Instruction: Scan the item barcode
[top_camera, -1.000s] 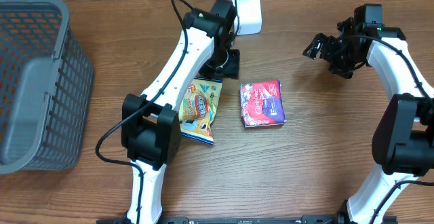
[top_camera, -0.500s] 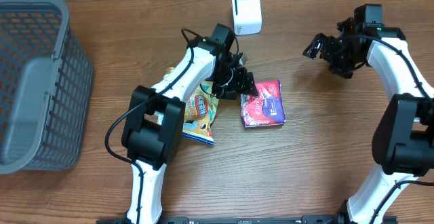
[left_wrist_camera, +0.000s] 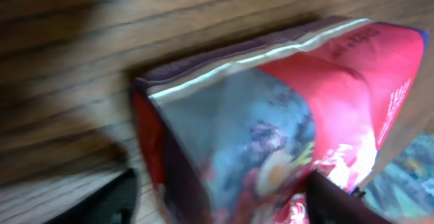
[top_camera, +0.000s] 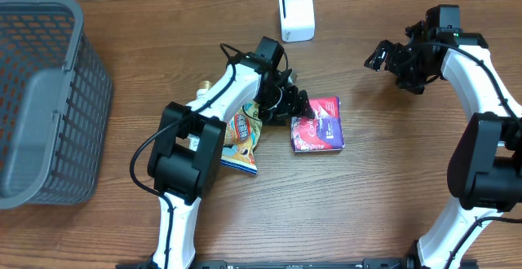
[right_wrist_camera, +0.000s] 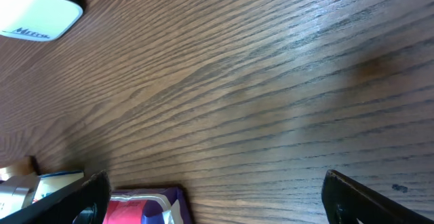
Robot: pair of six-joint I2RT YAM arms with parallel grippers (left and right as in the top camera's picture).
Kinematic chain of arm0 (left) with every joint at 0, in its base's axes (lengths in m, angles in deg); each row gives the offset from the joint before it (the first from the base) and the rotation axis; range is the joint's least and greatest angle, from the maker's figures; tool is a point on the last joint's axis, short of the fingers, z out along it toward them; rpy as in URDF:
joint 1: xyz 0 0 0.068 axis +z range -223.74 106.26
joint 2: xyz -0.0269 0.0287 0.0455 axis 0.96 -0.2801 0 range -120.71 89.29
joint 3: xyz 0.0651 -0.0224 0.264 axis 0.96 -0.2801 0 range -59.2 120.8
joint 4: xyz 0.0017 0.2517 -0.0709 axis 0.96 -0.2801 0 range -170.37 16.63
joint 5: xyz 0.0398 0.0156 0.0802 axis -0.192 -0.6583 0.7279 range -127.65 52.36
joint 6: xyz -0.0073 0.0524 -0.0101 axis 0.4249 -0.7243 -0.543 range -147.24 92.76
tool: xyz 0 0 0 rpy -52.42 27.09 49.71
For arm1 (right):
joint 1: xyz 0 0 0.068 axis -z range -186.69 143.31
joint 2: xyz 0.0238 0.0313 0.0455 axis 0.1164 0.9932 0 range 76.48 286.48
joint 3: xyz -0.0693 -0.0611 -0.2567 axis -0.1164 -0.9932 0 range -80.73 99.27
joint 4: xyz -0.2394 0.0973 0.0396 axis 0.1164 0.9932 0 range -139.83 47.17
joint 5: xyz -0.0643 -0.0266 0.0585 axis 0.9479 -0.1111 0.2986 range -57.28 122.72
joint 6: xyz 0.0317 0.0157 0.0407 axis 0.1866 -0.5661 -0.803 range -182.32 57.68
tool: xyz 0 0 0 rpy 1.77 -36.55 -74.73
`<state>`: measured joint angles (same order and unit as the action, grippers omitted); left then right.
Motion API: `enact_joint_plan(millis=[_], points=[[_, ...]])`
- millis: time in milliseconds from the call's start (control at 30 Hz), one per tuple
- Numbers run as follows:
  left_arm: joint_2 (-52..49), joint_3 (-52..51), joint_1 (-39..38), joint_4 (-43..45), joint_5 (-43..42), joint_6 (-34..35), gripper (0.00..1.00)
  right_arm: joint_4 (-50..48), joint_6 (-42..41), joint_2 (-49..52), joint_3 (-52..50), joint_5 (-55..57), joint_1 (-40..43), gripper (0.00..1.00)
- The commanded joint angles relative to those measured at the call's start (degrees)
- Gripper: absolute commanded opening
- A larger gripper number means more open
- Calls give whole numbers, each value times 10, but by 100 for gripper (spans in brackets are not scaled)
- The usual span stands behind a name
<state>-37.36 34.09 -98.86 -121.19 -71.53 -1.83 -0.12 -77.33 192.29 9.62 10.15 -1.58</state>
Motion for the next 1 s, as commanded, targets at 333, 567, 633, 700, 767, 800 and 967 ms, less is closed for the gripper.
enact_joint_plan(millis=[333,567,633,700,767,800,967], points=[[-11,13,1,-18,-2,10,4,-2,0,2,0,-4,0,100],[-11,157,8,-166,136,-27,4,-2,0,2,0,-4,0,100],[-11,213,8,-219,208,-36,4,-2,0,2,0,-4,0,100],[-11,261,7,-261,277,-36,4,-2,0,2,0,-4,0,100],[-11,306,5,-302,345,-36,4,-2,0,2,0,-4,0,100],[-11,324,4,-318,375,-36,4,-2,0,2,0,-4,0,100],[-11,351,-1,-371,556,-17,4,-2,0,2,0,-4,0,100]])
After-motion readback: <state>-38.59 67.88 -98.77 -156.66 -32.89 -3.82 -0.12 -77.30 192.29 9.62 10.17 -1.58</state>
